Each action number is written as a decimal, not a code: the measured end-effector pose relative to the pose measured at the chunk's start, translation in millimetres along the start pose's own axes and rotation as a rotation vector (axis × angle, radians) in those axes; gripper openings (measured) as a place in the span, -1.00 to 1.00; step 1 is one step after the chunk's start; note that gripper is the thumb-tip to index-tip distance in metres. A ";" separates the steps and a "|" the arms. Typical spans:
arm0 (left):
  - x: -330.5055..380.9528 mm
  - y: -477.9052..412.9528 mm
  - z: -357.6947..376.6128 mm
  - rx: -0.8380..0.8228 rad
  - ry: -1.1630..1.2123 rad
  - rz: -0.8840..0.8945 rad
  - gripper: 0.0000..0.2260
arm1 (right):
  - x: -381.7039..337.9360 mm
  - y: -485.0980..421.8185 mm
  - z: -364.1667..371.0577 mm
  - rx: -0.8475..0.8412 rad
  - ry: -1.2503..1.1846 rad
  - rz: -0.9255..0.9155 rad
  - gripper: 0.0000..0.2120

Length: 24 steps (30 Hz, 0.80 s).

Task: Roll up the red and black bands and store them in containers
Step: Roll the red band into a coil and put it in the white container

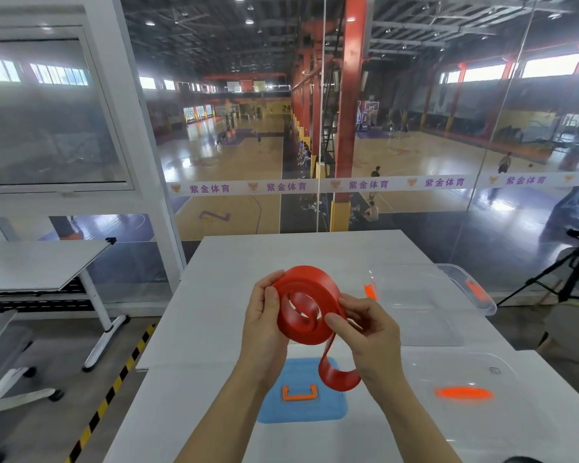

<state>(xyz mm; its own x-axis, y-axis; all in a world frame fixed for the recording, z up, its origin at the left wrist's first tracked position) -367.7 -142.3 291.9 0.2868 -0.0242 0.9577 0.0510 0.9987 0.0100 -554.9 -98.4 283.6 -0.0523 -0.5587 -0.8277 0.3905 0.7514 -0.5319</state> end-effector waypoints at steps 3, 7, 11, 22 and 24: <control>1.3 -1.1 0.5 -0.041 -0.128 0.010 -0.80 | -2.4 -4.3 -4.8 0.004 0.002 0.006 -0.72; 7.3 -5.2 2.4 -0.118 -0.331 0.102 -0.88 | -3.6 -6.8 -4.2 -0.074 0.044 0.003 -0.71; 5.2 -3.9 9.5 -0.261 -0.566 0.211 -0.76 | -2.4 -0.9 -0.1 -0.140 0.108 0.012 -0.70; 2.9 -4.7 4.2 -0.139 -0.533 0.240 -0.66 | 1.6 -3.8 6.8 -0.236 0.157 0.060 -0.70; 2.9 -3.6 3.0 -0.095 -0.471 0.227 -0.68 | 2.2 -4.5 5.2 -0.229 0.137 0.066 -0.72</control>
<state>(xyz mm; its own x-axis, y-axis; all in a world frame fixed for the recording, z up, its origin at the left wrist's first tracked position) -370.0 -145.9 295.5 -0.1592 0.2376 0.9582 0.1303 0.9672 -0.2182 -552.1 -104.8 285.1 -0.1633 -0.4652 -0.8700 0.1798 0.8530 -0.4899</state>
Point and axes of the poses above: each hand's wrist, its own y-axis away from the middle knuckle, its own z-axis out of the palm, x = y × z, the point moved 8 cm from there along -y, towards the middle knuckle, and after that the axes turned 11 degrees about -z, right-handed, at the moved point
